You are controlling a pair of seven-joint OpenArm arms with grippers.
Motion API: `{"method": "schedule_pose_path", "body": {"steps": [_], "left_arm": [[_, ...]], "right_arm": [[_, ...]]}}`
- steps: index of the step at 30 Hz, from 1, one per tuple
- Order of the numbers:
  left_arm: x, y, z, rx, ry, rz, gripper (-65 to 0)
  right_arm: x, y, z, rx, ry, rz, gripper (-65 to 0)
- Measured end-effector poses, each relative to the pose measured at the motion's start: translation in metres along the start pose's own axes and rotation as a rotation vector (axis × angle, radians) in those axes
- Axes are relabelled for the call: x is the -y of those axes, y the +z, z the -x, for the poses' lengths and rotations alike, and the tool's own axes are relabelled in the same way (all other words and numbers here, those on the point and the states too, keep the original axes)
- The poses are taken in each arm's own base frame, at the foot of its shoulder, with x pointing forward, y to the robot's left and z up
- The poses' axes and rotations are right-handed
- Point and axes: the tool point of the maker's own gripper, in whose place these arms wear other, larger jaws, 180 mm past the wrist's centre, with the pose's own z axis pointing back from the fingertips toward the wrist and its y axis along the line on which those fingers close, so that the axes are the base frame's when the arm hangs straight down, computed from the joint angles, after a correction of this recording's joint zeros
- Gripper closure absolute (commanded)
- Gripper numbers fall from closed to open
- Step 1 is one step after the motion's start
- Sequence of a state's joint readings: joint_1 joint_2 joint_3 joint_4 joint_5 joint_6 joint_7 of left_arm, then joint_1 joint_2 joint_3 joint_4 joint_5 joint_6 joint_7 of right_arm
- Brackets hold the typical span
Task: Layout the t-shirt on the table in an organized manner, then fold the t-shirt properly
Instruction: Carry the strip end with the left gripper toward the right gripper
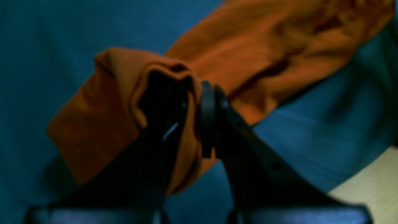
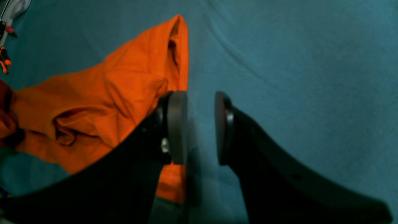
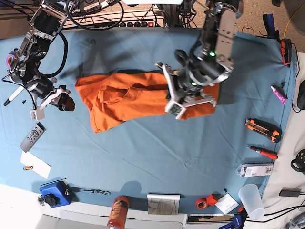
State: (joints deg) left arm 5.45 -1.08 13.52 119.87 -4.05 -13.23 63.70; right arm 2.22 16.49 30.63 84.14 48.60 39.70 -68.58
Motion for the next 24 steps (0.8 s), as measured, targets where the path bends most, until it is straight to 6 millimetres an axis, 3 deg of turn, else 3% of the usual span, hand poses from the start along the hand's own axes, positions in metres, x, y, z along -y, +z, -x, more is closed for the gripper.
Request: {"method": "schedule_pose_path", "body": {"steps": [5, 9, 11, 15, 20, 24], "left_arm": [[0.017, -0.002, -0.006, 0.011, -0.044, 0.029, 0.0], [0.024, -0.002, -0.016, 0.067, -0.061, 0.051, -25.4], [0.024, -0.001, -0.02, 0.089, -0.059, 0.051, -32.8], [0.02, 0.0, -0.019, 0.076, -0.026, 0.031, -33.1], [0.011, 0.017, -0.031, 0.109, 0.007, -0.02, -30.5], [-0.029, 0.018, -0.008, 0.021, 0.023, -0.199, -20.8]], "right_arm": [[0.0, 0.0, 0.0, 0.0, 0.001, 0.0, -15.9], [0.0, 0.0, 0.0, 0.0, 0.0, 0.001, -15.9], [0.0, 0.0, 0.0, 0.0, 0.0, 0.0, -15.9], [0.0, 0.0, 0.0, 0.0, 0.001, 0.0, -15.9], [0.0, 0.0, 0.0, 0.0, 0.001, 0.001, -15.9], [0.0, 0.0, 0.0, 0.001, 0.001, 0.001, -15.9]]}}
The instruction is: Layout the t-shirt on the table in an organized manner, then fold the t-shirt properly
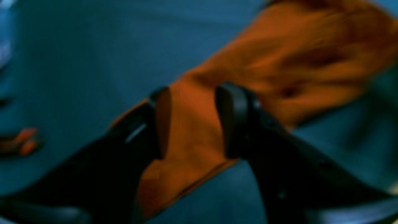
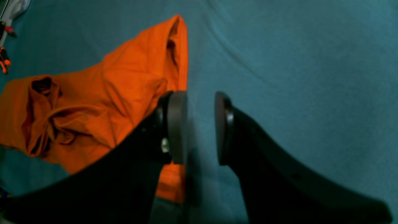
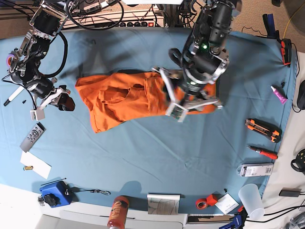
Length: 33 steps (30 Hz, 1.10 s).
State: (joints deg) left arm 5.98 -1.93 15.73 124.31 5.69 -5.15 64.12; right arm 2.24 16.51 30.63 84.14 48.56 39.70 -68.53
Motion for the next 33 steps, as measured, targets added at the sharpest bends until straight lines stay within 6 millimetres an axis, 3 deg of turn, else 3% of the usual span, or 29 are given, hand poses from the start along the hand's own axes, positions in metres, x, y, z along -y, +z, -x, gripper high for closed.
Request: {"method": "schedule_pose_path", "body": {"steps": [5, 8, 21, 31, 33], "left_arm": [[-0.042, 0.003, 0.043, -0.11, 0.044, -0.109, -19.7], [-0.051, 0.005, 0.059, -0.136, 0.087, -0.089, -19.7], [-0.032, -0.028, 0.118, -0.266, 0.148, 0.027, -19.7], [-0.032, -0.031, 0.12, -0.266, 0.15, 0.028, -19.7], [-0.032, -0.031, 0.12, -0.266, 0.15, 0.028, -19.7]], "right_arm": [[-0.006, 0.0, -0.006, 0.034, -0.016, -0.035, -15.9], [-0.01, 0.0, -0.009, 0.052, -0.025, -0.056, -15.9], [-0.021, 0.002, -0.021, 0.113, -0.055, -0.121, -15.9], [-0.021, 0.003, -0.021, 0.11, -0.053, -0.121, -16.1], [-0.021, 0.003, -0.018, 0.095, -0.052, -0.122, -23.4]]}}
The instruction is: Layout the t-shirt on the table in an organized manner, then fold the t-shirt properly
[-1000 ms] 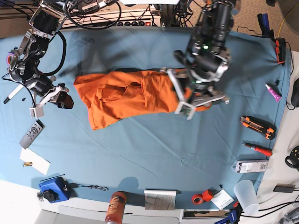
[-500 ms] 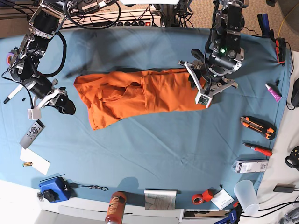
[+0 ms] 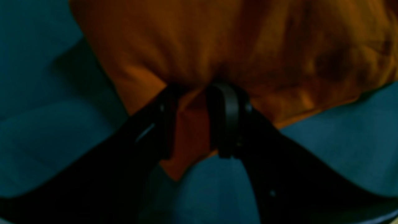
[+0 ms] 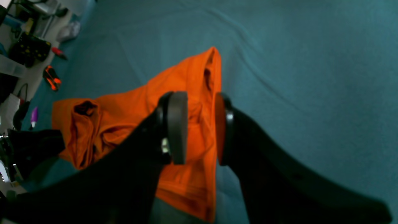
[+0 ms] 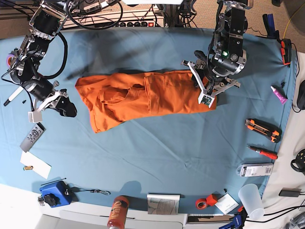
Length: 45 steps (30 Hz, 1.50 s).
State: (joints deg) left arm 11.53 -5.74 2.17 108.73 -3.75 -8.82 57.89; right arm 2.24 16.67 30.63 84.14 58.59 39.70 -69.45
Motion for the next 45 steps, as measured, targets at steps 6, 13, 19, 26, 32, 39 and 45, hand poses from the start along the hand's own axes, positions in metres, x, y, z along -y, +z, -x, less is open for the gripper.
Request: {"method": "schedule_pose_path", "body": {"steps": [6, 13, 19, 26, 32, 39, 45], "left_arm": [[0.0, 0.0, 0.0, 0.002, 0.0, 0.0, -19.7], [0.0, 0.0, -0.002, 0.009, 0.0, 0.0, -19.7], [0.0, 0.0, -0.001, 0.009, 0.0, 0.0, -19.7], [0.0, 0.0, -0.001, 0.009, 0.0, 0.0, -19.7], [0.0, 0.0, -0.001, 0.009, 0.0, 0.0, -19.7], [0.0, 0.0, -0.001, 0.009, 0.0, 0.0, -19.7], [0.001, 0.0, -0.002, 0.01, 0.004, 0.007, -19.7]], "right_arm": [[0.0, 0.001, 0.019, -0.106, 0.002, 0.001, -37.9], [0.011, 0.0, 0.021, -0.106, 0.012, 0.05, -37.9], [0.013, -0.01, 0.042, -0.131, -0.072, 0.033, -37.9], [-0.002, -0.031, 0.058, -0.106, -0.161, -0.028, -37.9], [-0.012, -0.054, 0.063, -0.09, -0.157, -0.059, -37.9], [-0.041, -0.081, 0.074, -0.135, -0.14, -0.117, -36.9], [-0.034, -0.077, 0.085, -0.184, -0.159, -0.078, 0.0]]}}
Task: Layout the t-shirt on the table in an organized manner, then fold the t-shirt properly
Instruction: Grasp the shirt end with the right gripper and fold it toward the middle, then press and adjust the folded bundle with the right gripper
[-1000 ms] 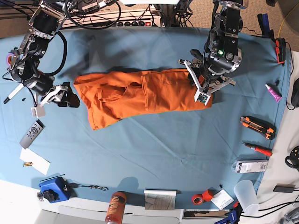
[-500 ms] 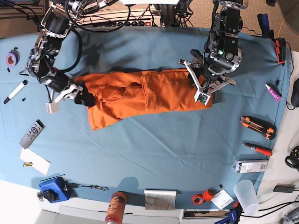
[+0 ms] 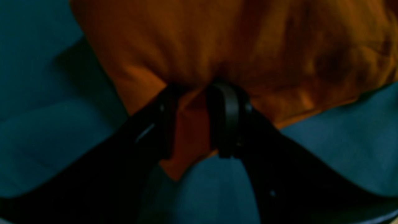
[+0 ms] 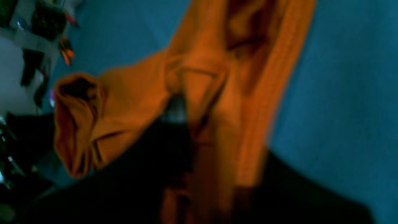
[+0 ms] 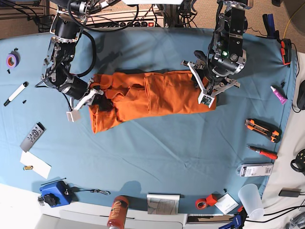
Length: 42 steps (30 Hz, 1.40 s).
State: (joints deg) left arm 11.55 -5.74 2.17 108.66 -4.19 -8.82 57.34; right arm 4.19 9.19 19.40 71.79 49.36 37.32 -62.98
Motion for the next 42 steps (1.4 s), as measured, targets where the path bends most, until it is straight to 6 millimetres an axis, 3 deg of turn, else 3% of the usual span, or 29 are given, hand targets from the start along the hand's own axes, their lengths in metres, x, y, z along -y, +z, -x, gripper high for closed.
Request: {"method": "schedule_pose_path", "body": {"steps": [5, 8, 11, 15, 19, 22, 25, 29, 38, 42], "left_arm": [[0.024, 0.001, -0.005, 0.026, 0.071, 0.143, -19.7], [0.049, 0.005, -0.006, 0.032, 0.091, 0.272, -19.7], [0.051, 0.012, -0.014, 0.055, 0.102, 0.285, -19.7], [0.051, 0.039, -0.046, 0.168, 0.065, 0.284, -19.7], [0.053, 0.063, -0.07, 0.265, 0.031, 0.279, -19.7], [0.049, 0.065, -0.071, 0.271, 0.019, 0.254, -19.7], [0.039, 0.06, -0.063, 0.228, 0.037, 0.195, -19.7], [0.02, 0.056, -0.052, 0.165, 0.068, 0.102, -19.7], [-0.068, 0.069, -0.024, 0.125, 0.219, -0.124, -19.7], [-0.081, 0.077, -0.022, 0.153, 0.247, -0.11, -19.7]], "right_arm": [[0.027, 0.021, -0.018, 0.038, 0.017, 0.121, 0.0], [0.058, 0.045, -0.049, 0.045, 0.083, 0.268, 0.0], [0.078, 0.074, -0.085, 0.071, 0.15, 0.361, 0.0], [0.082, 0.095, -0.122, 0.112, 0.213, 0.409, 0.0], [0.085, 0.108, -0.123, 0.048, 0.287, 0.494, 0.0], [0.066, 0.106, -0.124, 0.023, 0.383, 0.523, 0.0], [0.035, 0.097, -0.125, 0.019, 0.5, 0.529, 0.0], [0.001, 0.082, -0.111, -0.028, 0.646, 0.572, 0.0], [-0.067, 0.046, -0.083, -0.067, 0.875, 0.528, 0.0], [-0.104, 0.023, -0.065, -0.063, 0.91, 0.415, 0.0]]}}
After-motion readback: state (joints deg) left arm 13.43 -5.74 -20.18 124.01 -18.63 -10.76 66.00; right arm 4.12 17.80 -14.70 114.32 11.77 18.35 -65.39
